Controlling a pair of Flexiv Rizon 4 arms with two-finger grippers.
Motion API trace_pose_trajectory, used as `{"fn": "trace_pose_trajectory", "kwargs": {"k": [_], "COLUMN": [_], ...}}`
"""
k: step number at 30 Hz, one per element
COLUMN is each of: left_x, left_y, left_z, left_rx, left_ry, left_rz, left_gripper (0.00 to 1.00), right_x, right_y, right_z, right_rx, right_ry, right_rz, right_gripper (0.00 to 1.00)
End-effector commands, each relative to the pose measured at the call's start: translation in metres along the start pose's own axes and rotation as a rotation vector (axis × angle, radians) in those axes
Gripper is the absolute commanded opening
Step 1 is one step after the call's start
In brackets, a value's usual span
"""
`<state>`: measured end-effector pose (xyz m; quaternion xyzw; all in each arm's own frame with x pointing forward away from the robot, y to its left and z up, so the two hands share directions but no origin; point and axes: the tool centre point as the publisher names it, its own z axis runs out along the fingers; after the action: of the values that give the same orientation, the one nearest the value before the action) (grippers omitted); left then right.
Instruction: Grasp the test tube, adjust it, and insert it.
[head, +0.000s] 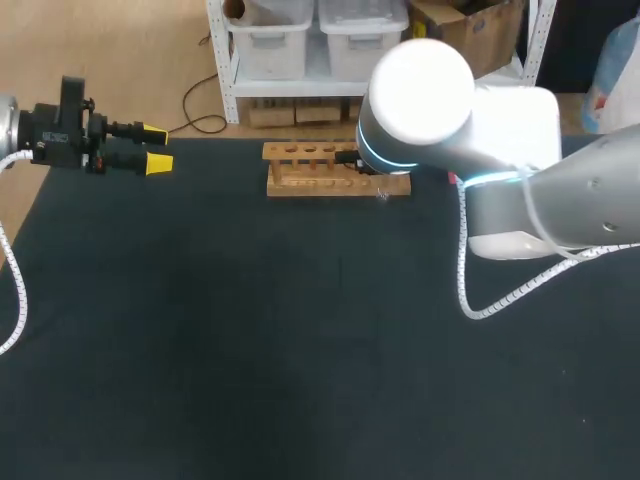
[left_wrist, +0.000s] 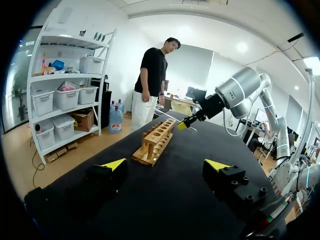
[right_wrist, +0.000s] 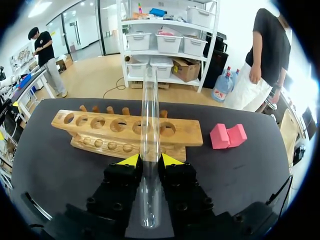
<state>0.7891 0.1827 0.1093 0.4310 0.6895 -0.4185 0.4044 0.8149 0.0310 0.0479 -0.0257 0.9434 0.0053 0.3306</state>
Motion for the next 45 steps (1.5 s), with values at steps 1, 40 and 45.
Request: {"fn": "trace_pose_trajectory", "kwargs": {"k": [1, 40, 45], "left_x": [0.001, 0.001, 0.001], "left_y": [0.000, 0.000, 0.000], "left_z": [0.000, 0.000, 0.000], "left_rx": [0.000, 0.000, 0.000], "left_ry": [-0.003, -0.003, -0.003], "left_rz": [0.003, 0.003, 0.003], "left_gripper": [1.00, 1.00, 1.00], "right_x": [-0.001, 0.011, 0.012], "right_y": [0.001, 0.004, 0.005], "right_z": [0.003, 0.009, -0.001], "right_rx": [0.002, 0.005, 0.004], "right_ry": [0.003, 0.063, 0.049], "right_rz": [0.000, 0.016, 0.024], "right_gripper": [0.00, 0.00, 0.00]}}
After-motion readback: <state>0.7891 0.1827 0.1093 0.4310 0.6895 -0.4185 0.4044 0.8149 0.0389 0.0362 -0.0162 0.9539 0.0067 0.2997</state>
